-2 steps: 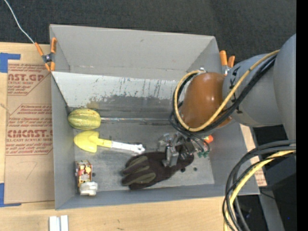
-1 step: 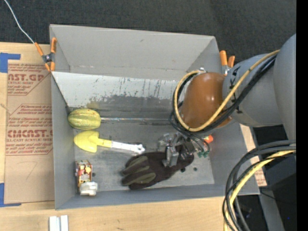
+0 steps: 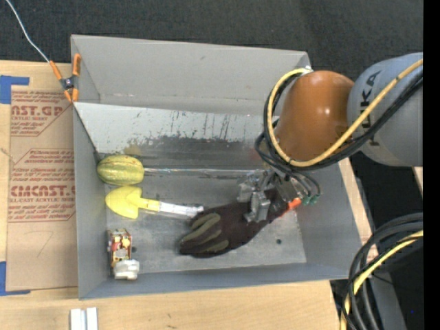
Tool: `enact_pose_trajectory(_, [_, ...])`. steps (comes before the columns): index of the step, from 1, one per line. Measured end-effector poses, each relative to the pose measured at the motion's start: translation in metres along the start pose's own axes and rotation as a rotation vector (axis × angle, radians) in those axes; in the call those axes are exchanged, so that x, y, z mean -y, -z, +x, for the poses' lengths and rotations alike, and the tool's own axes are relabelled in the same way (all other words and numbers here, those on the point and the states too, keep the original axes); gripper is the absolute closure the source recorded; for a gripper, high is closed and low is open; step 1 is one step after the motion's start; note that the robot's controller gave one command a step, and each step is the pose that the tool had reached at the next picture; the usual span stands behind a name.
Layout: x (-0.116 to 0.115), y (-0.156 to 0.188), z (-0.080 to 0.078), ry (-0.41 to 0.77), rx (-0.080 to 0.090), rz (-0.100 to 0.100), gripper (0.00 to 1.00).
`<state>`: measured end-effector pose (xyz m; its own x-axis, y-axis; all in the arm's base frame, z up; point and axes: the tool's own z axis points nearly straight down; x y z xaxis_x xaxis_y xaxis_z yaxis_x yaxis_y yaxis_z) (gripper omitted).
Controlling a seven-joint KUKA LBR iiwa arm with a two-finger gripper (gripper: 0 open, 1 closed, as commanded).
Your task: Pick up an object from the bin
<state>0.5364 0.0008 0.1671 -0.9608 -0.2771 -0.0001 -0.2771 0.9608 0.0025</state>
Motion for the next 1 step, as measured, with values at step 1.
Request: enact_pose_trajectory(1, [0.0076, 0.0264, 0.0066, -0.008, 0.009, 0.002, 1.0])
